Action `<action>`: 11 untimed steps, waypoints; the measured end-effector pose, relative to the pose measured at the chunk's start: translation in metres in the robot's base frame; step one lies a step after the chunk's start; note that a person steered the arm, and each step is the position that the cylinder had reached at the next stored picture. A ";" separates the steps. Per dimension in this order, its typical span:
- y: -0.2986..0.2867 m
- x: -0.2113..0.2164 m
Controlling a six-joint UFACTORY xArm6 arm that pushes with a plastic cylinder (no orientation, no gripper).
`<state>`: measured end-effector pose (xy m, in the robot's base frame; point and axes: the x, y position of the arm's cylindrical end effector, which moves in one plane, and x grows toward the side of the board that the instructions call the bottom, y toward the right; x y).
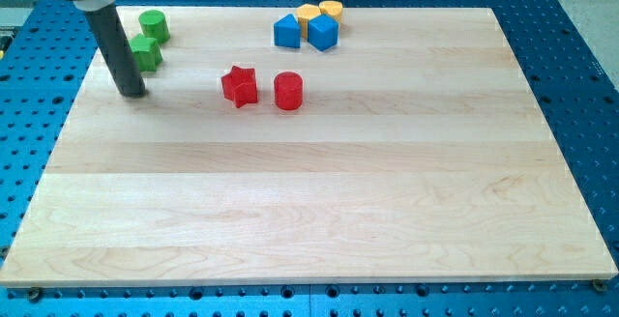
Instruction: Move the yellow hexagon to the bottom left of the red circle
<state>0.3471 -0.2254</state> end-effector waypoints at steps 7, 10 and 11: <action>0.228 -0.155; 0.245 -0.076; 0.246 -0.067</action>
<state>0.2803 0.0204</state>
